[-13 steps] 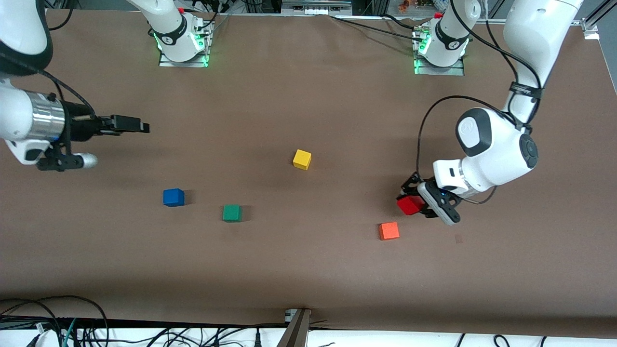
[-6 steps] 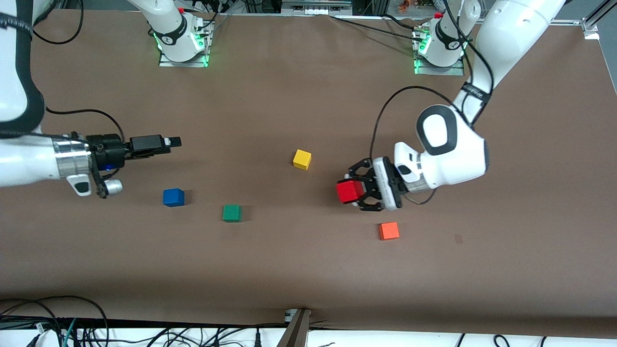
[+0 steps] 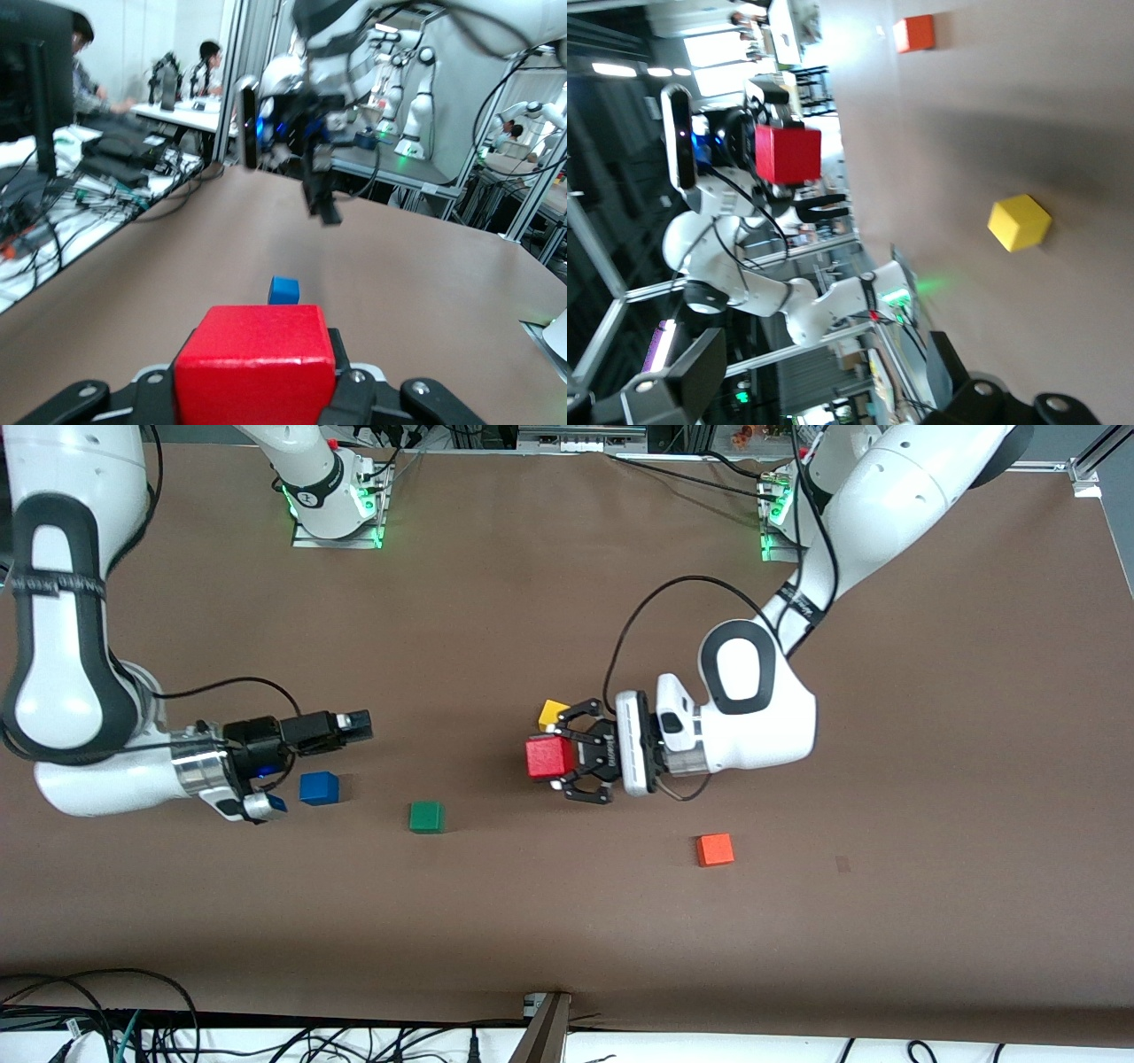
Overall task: Pass red block to right arm, stack on blue
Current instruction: 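Grasp the red cube with the right gripper from the left gripper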
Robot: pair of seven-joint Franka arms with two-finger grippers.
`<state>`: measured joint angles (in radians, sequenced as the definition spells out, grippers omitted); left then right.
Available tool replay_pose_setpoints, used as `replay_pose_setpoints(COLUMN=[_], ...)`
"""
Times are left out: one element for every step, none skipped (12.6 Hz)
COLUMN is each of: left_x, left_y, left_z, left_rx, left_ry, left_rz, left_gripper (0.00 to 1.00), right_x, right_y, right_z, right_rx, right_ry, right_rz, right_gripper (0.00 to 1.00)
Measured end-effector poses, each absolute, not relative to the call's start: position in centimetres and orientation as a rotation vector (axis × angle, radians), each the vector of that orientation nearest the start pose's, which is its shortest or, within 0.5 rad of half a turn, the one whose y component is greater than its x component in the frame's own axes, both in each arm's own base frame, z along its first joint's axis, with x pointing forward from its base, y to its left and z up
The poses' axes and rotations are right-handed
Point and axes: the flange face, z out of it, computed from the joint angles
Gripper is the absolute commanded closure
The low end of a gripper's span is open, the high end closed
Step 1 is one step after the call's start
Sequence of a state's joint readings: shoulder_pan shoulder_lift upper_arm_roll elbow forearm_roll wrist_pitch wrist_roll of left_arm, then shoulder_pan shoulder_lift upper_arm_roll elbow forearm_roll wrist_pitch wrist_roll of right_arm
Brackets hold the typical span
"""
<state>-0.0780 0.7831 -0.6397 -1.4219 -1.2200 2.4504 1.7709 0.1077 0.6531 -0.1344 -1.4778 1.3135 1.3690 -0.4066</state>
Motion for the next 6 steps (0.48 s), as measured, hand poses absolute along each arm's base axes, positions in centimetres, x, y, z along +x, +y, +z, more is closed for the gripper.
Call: replay_pose_setpoints(left_x=[63.6, 63.2, 62.6, 61.9, 61.3, 61.0], left_y=[-40.9, -41.6, -42.5, -43.6, -44.7, -45.5], left_z=[33.0, 32.3, 31.8, 31.5, 31.3, 31.1], left_rx=[1.516, 1.477, 1.443, 1.417, 1.392, 1.374], left_ry=[-1.183, -1.166, -1.143, -1.118, -1.103, -1.102], left_rz=[1.013, 1.063, 1.102, 1.131, 1.162, 1.182], left_gripper=[1.0, 1.0, 1.0, 1.0, 1.0, 1.0], right_x=[66.6, 66.6, 66.6, 66.5, 66.5, 66.5], right_y=[12.5, 13.3, 14.2, 15.2, 16.2, 17.3], right_z=[31.8, 31.0, 30.4, 30.0, 29.6, 29.0], right_rx=[-1.713, -1.669, -1.63, -1.594, -1.56, -1.54], right_ry=[-0.075, -0.069, -0.065, -0.062, -0.057, -0.046], right_rz=[0.367, 0.352, 0.339, 0.326, 0.311, 0.298], right_gripper=[0.0, 0.0, 0.0, 0.0, 0.0, 0.0])
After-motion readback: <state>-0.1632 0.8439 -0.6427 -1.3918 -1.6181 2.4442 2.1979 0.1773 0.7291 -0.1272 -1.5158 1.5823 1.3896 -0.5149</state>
